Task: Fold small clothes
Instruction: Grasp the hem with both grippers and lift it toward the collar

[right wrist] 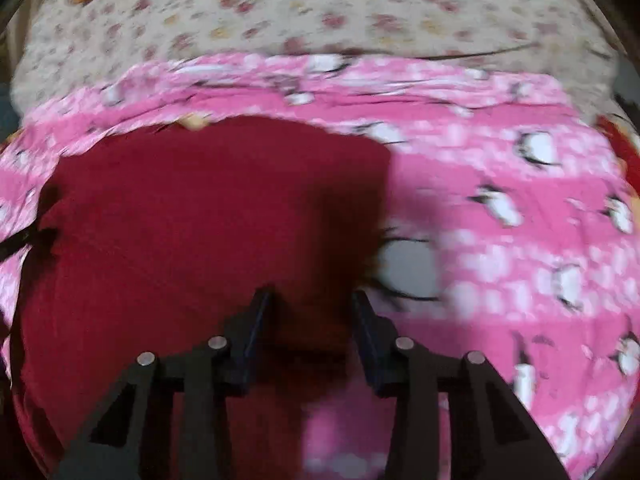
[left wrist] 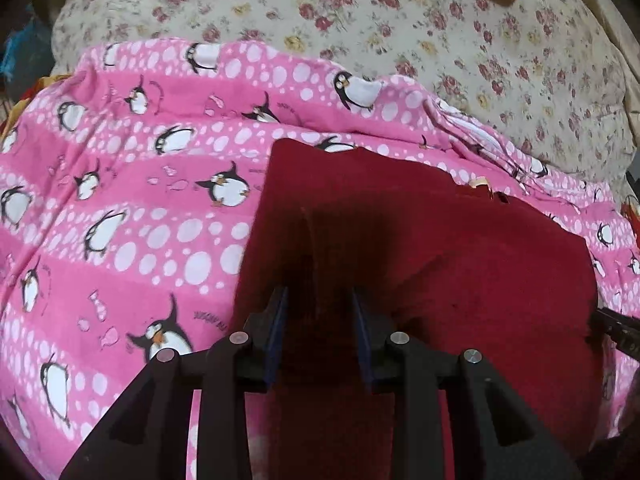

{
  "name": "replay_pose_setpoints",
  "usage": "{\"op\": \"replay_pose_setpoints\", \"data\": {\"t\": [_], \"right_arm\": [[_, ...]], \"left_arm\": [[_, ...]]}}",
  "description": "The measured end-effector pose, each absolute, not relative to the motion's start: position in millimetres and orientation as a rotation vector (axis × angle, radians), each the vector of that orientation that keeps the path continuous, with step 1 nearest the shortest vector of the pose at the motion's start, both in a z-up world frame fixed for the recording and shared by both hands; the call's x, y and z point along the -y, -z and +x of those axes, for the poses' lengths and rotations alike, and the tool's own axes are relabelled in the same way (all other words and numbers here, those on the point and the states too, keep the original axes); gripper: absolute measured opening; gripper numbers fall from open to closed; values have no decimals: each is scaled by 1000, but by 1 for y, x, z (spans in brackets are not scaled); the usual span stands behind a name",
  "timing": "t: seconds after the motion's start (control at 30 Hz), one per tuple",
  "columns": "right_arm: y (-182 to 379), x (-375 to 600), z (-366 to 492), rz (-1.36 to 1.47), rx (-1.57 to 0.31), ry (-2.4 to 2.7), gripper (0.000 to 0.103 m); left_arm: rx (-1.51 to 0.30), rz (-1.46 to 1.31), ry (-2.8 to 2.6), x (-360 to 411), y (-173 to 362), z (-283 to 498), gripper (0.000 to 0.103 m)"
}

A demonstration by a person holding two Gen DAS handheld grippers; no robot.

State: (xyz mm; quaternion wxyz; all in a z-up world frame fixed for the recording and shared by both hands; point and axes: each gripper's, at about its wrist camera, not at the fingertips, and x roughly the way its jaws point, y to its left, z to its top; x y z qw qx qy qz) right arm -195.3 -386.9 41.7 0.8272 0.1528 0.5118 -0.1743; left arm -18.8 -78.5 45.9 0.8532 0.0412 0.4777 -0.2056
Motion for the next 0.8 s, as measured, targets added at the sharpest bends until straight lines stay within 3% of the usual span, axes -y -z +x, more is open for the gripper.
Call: {"op": "replay_pose_setpoints", "data": {"t": [0.13,0.27,0.8], "right_arm": [[-57,396,-216,547,-1005,263,48],[-78,376,-242,526,-961,209,64],[-40,337,-338,567,-1106,76,68]], "left_arm": [[-1001,53,430,66,-55,-35,10],[-956,96,417,62,-71,-63,10],[-899,140,424,41,-89,-161,10]]}}
